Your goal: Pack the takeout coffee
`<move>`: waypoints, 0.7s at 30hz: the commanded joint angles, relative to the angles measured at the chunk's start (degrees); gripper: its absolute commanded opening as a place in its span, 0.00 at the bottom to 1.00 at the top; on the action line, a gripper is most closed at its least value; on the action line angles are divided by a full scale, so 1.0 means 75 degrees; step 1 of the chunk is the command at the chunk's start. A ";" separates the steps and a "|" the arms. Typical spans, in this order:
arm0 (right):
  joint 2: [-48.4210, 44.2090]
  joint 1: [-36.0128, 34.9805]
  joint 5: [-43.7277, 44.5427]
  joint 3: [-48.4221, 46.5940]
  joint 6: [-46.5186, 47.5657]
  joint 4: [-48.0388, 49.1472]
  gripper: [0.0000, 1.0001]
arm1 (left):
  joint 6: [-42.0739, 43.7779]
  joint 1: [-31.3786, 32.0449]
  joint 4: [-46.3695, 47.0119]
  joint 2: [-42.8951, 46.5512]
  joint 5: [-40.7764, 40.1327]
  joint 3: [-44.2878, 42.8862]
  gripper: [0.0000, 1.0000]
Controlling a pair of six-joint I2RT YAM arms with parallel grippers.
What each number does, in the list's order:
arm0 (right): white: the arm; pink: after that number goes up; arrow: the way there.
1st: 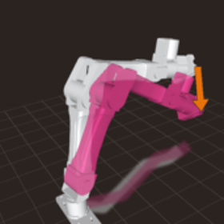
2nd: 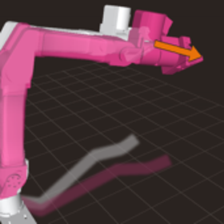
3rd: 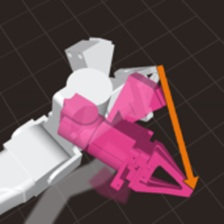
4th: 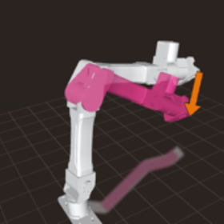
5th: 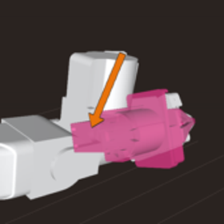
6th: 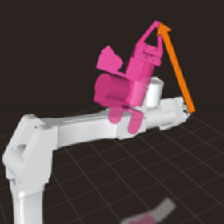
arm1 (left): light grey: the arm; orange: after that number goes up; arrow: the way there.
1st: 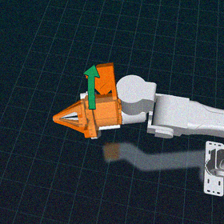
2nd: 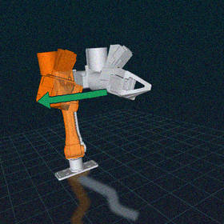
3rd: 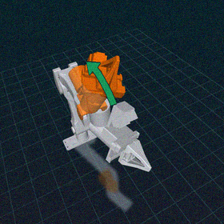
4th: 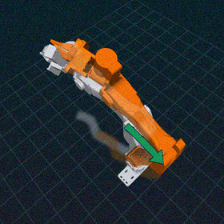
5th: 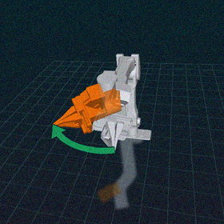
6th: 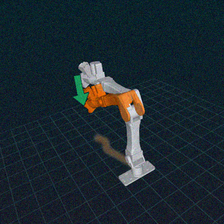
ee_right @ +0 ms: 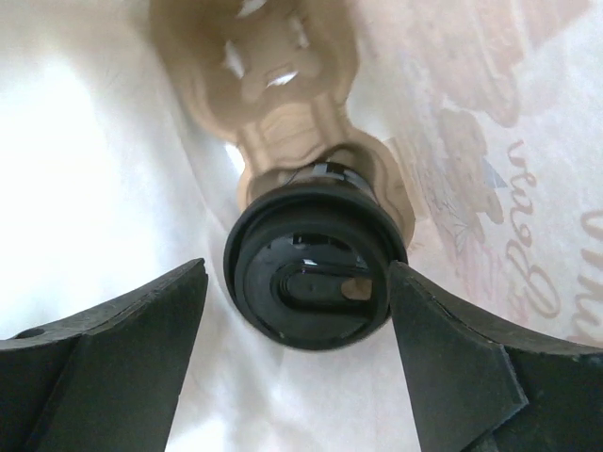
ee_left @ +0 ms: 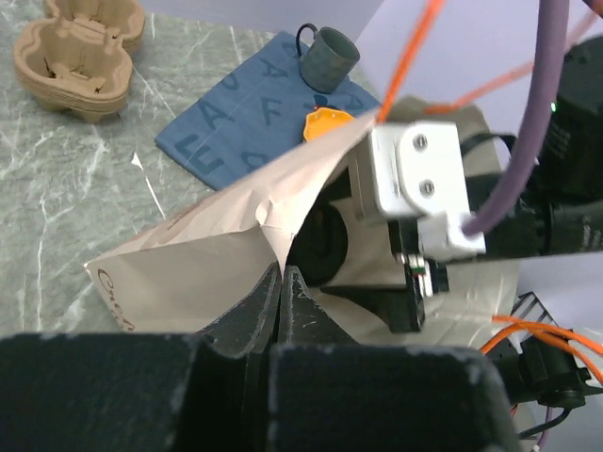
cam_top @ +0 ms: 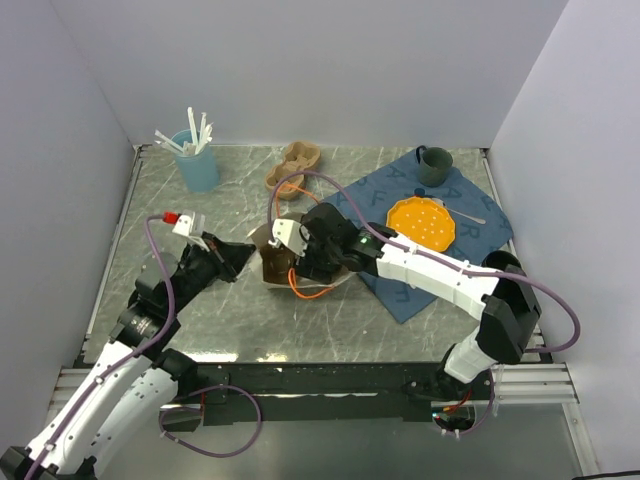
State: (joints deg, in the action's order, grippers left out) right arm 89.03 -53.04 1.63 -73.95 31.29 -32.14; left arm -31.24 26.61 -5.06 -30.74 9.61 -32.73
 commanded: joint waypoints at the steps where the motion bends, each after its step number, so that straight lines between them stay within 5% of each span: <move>1: -0.0364 -0.0077 -0.0414 -0.0545 -0.0211 -0.0834 0.83 | -0.0088 0.0026 -0.0204 -0.0459 -0.0144 -0.0837 0.01; 9: -0.0176 -0.0159 -0.0264 -0.1354 -0.0223 -0.1328 0.83 | -0.0205 0.0026 -0.0859 -0.1279 -0.0296 -0.1717 0.03; 18: -0.0035 -0.0147 -0.0323 -0.1975 -0.0117 -0.1808 0.81 | -0.0158 0.0026 -0.1399 -0.1818 -0.0624 -0.2432 0.18; 21: 0.0011 -0.0159 -0.0253 -0.2244 -0.0094 -0.1820 0.80 | -0.0158 0.0026 -0.1505 -0.1994 -0.0847 -0.2666 0.29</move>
State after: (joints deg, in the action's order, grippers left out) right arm 88.77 -53.76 -0.49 -86.24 30.52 -44.88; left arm -31.38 26.61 -15.75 -44.45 5.87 -48.62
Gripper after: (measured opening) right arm 0.799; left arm 0.249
